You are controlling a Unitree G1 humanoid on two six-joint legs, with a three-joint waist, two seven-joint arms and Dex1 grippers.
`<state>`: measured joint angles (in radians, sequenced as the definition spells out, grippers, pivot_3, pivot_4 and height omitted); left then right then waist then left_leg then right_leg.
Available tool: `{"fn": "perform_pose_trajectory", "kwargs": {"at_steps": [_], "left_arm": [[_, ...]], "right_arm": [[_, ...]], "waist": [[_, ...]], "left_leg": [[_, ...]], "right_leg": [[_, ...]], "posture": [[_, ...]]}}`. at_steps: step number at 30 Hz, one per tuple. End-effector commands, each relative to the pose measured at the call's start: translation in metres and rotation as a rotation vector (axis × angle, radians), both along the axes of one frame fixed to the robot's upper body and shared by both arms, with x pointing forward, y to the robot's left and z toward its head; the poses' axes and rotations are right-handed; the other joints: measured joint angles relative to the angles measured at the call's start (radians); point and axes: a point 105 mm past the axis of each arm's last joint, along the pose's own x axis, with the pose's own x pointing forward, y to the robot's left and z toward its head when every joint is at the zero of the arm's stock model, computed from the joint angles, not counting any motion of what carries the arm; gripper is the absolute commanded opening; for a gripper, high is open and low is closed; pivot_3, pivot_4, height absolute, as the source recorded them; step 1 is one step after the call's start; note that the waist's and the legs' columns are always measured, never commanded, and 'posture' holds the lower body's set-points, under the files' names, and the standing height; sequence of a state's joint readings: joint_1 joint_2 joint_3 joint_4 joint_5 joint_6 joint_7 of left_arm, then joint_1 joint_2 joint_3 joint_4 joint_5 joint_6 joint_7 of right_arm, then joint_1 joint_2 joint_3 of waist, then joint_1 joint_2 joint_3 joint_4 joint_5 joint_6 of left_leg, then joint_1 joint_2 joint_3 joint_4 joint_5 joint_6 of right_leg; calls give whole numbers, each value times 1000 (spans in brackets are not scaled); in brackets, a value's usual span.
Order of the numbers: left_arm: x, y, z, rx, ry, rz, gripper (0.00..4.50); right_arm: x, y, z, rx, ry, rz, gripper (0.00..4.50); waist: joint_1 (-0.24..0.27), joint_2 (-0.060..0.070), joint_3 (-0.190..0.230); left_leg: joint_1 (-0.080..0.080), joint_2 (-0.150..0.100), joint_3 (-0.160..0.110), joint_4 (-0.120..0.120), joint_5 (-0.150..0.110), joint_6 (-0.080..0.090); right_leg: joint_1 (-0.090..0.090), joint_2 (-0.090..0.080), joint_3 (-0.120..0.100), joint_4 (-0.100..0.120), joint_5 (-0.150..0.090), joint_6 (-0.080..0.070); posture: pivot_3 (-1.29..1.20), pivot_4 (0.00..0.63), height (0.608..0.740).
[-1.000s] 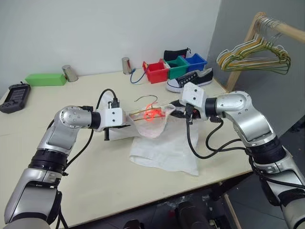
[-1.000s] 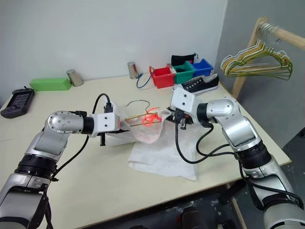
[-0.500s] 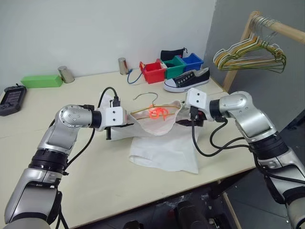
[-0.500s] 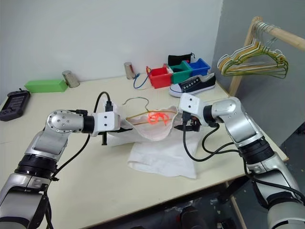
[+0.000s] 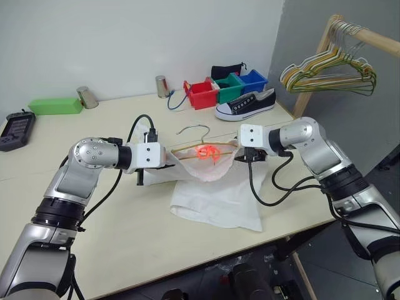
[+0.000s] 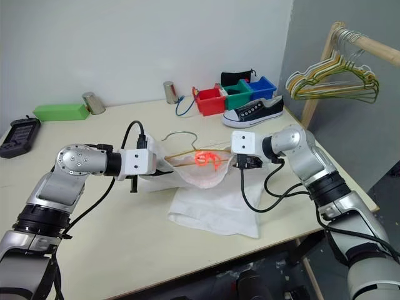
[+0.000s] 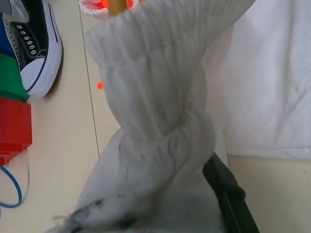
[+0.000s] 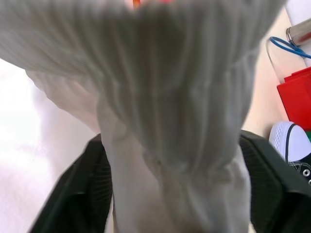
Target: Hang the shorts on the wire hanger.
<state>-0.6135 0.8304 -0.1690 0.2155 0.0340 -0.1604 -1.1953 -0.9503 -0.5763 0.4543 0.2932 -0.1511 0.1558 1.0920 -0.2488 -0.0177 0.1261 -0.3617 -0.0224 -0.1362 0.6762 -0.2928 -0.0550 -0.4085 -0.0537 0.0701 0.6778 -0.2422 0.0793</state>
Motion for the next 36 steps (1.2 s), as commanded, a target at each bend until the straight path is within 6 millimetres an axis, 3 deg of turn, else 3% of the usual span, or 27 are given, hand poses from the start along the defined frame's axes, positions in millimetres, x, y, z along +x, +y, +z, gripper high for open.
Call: {"fn": "perform_pose_trajectory", "kwargs": {"at_steps": [1, 11, 16, 18, 24, 30, 36], "left_arm": [[-1, -1, 27, -28, -98, -17, 98], [3, -1, 33, -23, -125, -18, 98], [6, -2, 35, -27, -144, -21, 98], [7, -2, 38, -41, -151, -17, 742], [4, 0, 47, -83, -147, -36, 1874], [-9, -1, 71, -187, -113, -46, 3021], [-27, -4, 85, -307, -57, -17, 4334]], "right_arm": [[2, 1, 10, -29, -58, 32, 2131], [7, -2, 7, -72, -98, 49, 23], [7, -4, 4, -66, -87, 39, 23], [5, -4, 4, -40, -64, 29, 0], [3, -12, 4, 4, -22, -21, 0], [-2, -25, -4, 86, 71, -110, 0], [-20, -39, -18, 228, 227, -232, 0]], "waist": [[1, 0, 0], [1, 0, 0], [1, 0, 0], [1, 0, 0], [1, 0, 0], [1, 0, 0], [0, 0, 0]], "left_leg": [[0, 0, 0, 0, 0, 0], [0, 0, 0, 0, 0, 0], [0, 0, 0, 0, 0, 0], [0, 0, 0, 0, 0, 0], [0, 0, 0, 0, 0, 0], [0, 0, 0, 0, 0, 0], [0, 0, 0, 0, 0, 0]], "right_leg": [[0, 0, 0, 0, 0, 0], [0, 0, 0, 0, 0, 0], [0, 0, 0, 0, 0, 0], [0, 0, 0, 0, 0, 0], [0, 0, 0, 0, 0, 0], [0, 0, 0, 0, 0, 0], [0, 0, 0, 0, 0, 0]], "posture": [[-170, 51, 740], [-170, 48, 740], [-173, 45, 740], [-173, 45, 740], [-185, 44, 740], [-194, 39, 740], [-207, 32, 740]]}}
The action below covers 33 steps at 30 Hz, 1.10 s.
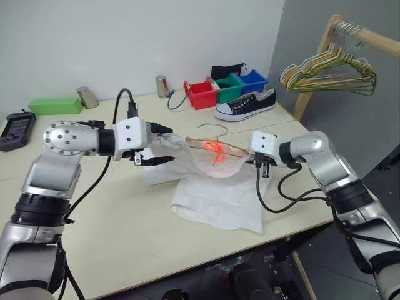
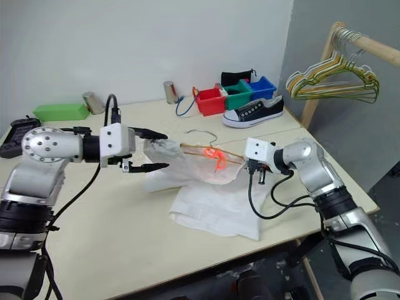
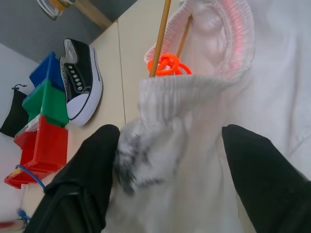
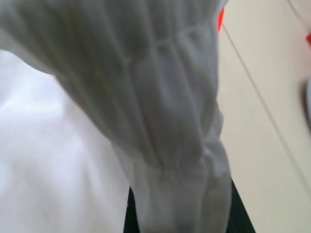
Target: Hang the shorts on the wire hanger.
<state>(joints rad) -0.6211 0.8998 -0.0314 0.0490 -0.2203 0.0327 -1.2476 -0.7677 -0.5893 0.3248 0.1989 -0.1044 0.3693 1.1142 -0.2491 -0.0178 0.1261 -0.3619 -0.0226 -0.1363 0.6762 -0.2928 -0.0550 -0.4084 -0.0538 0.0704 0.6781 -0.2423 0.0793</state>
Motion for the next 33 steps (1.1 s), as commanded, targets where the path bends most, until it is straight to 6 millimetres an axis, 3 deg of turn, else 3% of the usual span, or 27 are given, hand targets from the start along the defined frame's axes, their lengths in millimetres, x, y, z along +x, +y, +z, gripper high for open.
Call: {"fn": "perform_pose_trajectory", "kwargs": {"at_steps": [1, 4, 8, 15, 20, 23, 29, 33], "left_arm": [[-7, -5, 29, -142, -46, 28, 4432], [-2, -12, 38, -302, -59, 85, 4432], [3, -34, 34, -454, -29, 117, 4432], [3, -79, 18, -580, 52, 68, 4432], [1, -122, 12, -628, 87, -29, 4432], [0, -145, 13, -651, 98, -83, 4432], [3, -183, 22, -695, 89, -165, 4432], [7, -203, 26, -721, 76, -194, 4432]], "right_arm": [[-12, -6, 14, 119, 23, -71, 0], [-17, -14, 11, 227, 81, -207, 0], [-25, -32, 3, 369, 169, -420, 0], [-42, -85, -4, 507, 216, -788, 0], [-38, -140, 9, 631, 149, -1106, 0], [-44, -168, 12, 625, 89, -1240, 0], [-59, -200, 10, 540, 19, -1408, 0], [-52, -232, 32, 520, -131, -1499, 0]], "waist": [[1, 0, 0], [3, 0, 0], [4, 0, -2], [-4, 3, -13], [-35, 10, -25], [-59, 16, -31], [-126, 28, -40], [-177, 30, -42]], "left_leg": [[0, 0, 0, 0, 0, 0], [0, 0, 0, 1, 0, 0], [1, 0, -1, 2, 0, 0], [0, -1, 1, 2, 0, 0], [-1, -1, 2, 2, 0, 0], [-1, -1, 2, 1, 0, 0], [-2, -1, 4, -2, 0, 0], [-1, -2, 6, -2, 0, 1]], "right_leg": [[0, 0, 0, 0, 0, 0], [1, 0, 0, 0, -1, 2], [3, 0, 0, 0, -2, 6], [3, -1, 1, -2, 1, 1], [4, -1, 2, -6, 1, 4], [4, -1, 1, -7, -1, 8], [6, -1, 2, -15, -2, 9], [7, -1, 3, -17, -4, 13]], "posture": [[-209, 31, 740], [-224, 26, 740], [-255, 19, 740], [-348, 0, 740], [-419, 0, 740], [-445, 0, 740], [-486, 0, 740], [-506, 0, 740]]}}
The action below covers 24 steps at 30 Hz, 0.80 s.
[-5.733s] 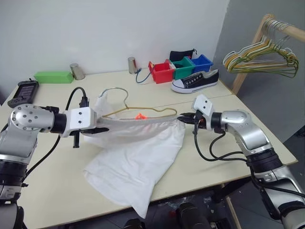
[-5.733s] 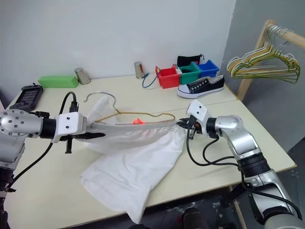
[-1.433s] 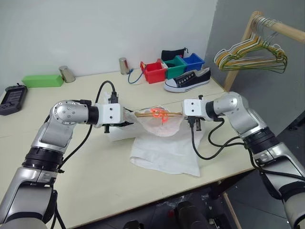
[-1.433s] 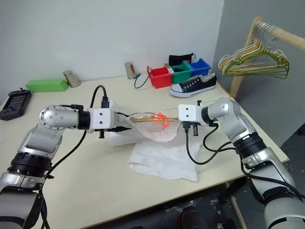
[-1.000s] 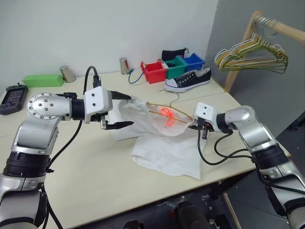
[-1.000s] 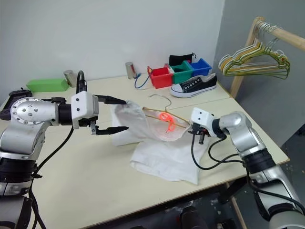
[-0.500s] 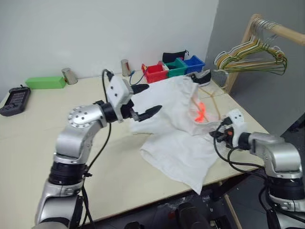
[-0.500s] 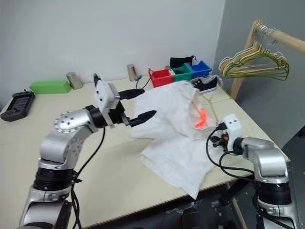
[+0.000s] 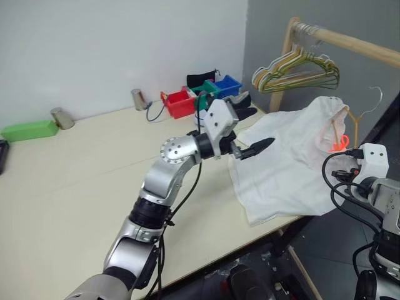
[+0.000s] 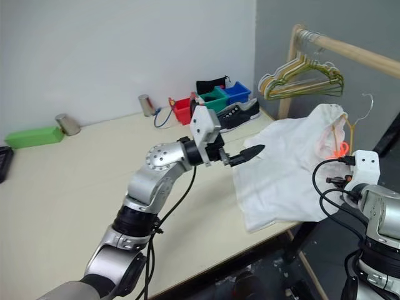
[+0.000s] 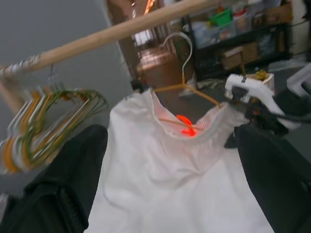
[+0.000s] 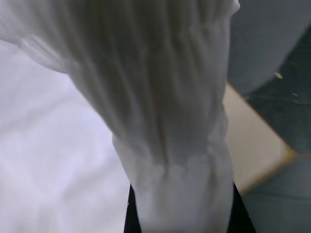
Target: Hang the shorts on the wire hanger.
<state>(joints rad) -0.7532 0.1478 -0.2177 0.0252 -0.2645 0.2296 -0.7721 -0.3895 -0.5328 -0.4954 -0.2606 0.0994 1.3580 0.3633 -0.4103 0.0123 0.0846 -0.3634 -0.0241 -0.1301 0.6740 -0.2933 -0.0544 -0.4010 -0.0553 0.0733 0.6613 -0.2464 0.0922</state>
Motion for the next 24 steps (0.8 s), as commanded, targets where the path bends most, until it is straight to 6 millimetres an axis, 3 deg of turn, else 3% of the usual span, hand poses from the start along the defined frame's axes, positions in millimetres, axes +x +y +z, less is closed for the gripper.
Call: {"fn": "perform_pose_trajectory", "kwargs": {"at_steps": [1, 7, 11, 18, 24], "left_arm": [[3, -13, 13, -26, -67, 2, 4432], [4, -32, 23, -60, -96, -22, 4432], [0, -38, 33, -95, -109, -44, 4432], [3, -31, 31, -87, -112, -20, 4432], [3, -28, 33, -90, -113, -13, 4432]], "right_arm": [[9, -39, 47, -143, -160, -133, 0], [26, -71, 80, -179, -256, -262, 0], [33, -80, 90, -212, -273, -282, 0], [46, -49, 79, -274, -247, -131, 0], [50, -38, 86, -313, -275, -105, 0]], "waist": [[-18, 0, 0], [-75, 0, 0], [-90, 0, 0], [-95, -2, 1], [-101, -2, 1]], "left_leg": [[1, 1, 1, -3, 0, 0], [15, 1, 4, -14, 0, 1], [15, 1, 16, -13, -1, 1], [18, -1, 21, -13, -1, 1], [19, 0, 21, -13, -1, 1]], "right_leg": [[3, 0, 0, -2, 0, 1], [16, -1, 0, -15, -1, 1], [17, -7, 2, -16, -3, 5], [26, -11, 3, -18, -6, 10], [27, -11, 2, -18, -6, 11]], "posture": [[-509, 0, 740], [-509, 0, 740], [-499, 0, 740], [-479, 4, 740], [-469, 5, 740]]}}
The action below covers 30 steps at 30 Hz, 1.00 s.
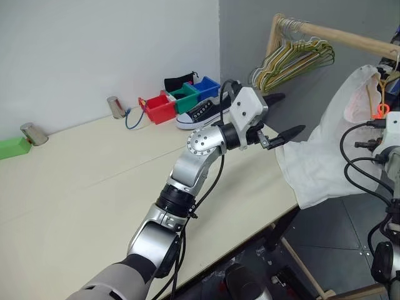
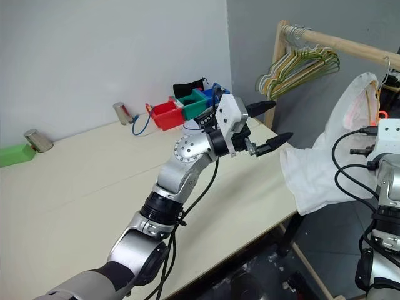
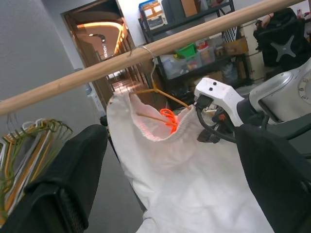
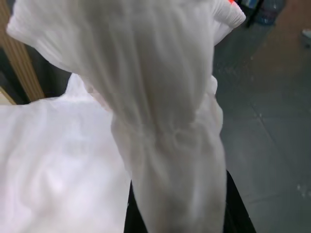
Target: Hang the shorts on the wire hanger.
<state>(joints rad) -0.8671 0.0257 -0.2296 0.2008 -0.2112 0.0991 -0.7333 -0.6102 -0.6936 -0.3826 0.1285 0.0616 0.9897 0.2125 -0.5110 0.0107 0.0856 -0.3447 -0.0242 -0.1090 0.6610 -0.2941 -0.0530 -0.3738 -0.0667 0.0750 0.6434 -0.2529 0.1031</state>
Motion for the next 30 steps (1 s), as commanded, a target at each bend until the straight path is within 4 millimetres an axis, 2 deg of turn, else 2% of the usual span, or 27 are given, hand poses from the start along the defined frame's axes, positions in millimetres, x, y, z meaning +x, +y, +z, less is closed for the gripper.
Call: {"fn": "perform_pose_trajectory", "kwargs": {"at_steps": [1, 5, 8, 13, 19, 26, 27, 28, 30], "left_arm": [[-3, 5, 16, -32, -52, 11, 4432], [-3, 5, 18, -33, -54, 10, 4432], [-3, 4, 18, -32, -55, 8, 4432], [-2, 5, 17, -19, -60, 12, 4432], [-1, 6, 16, -14, -62, 16, 4432], [-1, 6, 17, -18, -64, 21, 4432], [-1, 6, 17, -18, -64, 21, 4500], [-1, 6, 17, -18, -64, 21, 4500], [0, 6, 18, -18, -67, 23, 4500]], "right_arm": [[3, 8, 33, -64, -115, 16, 0], [1, -3, 39, 17, -155, -79, 0], [-1, -9, 35, 93, -159, -128, 0], [-2, -3, 25, 230, -149, -165, 0], [-3, -9, 24, 255, -154, -206, 0], [0, -4, 29, 242, -169, -190, 0], [0, -4, 29, 237, -171, -190, 550], [0, -5, 30, 228, -171, -194, 605], [-2, -8, 34, 167, -177, -207, 1067]], "waist": [[0, 0, 0], [0, 0, 0], [1, 0, 0], [14, 0, 0], [16, 0, 0], [16, 0, 0], [16, 0, 0], [15, 0, 0], [13, 0, 0]], "left_leg": [[0, 0, 0, 0, 0, 0], [0, 0, 0, 0, 0, 0], [0, 0, 0, 0, 0, 0], [0, -1, 0, 0, 0, 0], [0, -1, 0, 1, 0, 0], [0, -2, 0, 1, 0, 0], [0, -2, 0, 1, 0, 0], [0, -2, 0, 1, 0, 0], [0, -2, 0, 1, 0, 0]], "right_leg": [[0, 0, 0, 0, 0, 0], [0, 0, 0, 0, 0, 0], [0, -1, 0, 0, 0, 0], [0, -1, 0, 0, 0, 0], [0, -1, 0, 0, 0, 0], [1, -3, 0, 0, 0, 0], [1, -3, 0, 0, 0, 0], [1, -3, 0, 0, 0, 0], [1, -3, 0, 0, 0, 0]], "posture": [[-468, 5, 740], [-471, 6, 740], [-473, 7, 740], [-473, 8, 740], [-469, 8, 740], [-465, 5, 740], [-465, 5, 740], [-464, 6, 740], [-464, 6, 740]]}}
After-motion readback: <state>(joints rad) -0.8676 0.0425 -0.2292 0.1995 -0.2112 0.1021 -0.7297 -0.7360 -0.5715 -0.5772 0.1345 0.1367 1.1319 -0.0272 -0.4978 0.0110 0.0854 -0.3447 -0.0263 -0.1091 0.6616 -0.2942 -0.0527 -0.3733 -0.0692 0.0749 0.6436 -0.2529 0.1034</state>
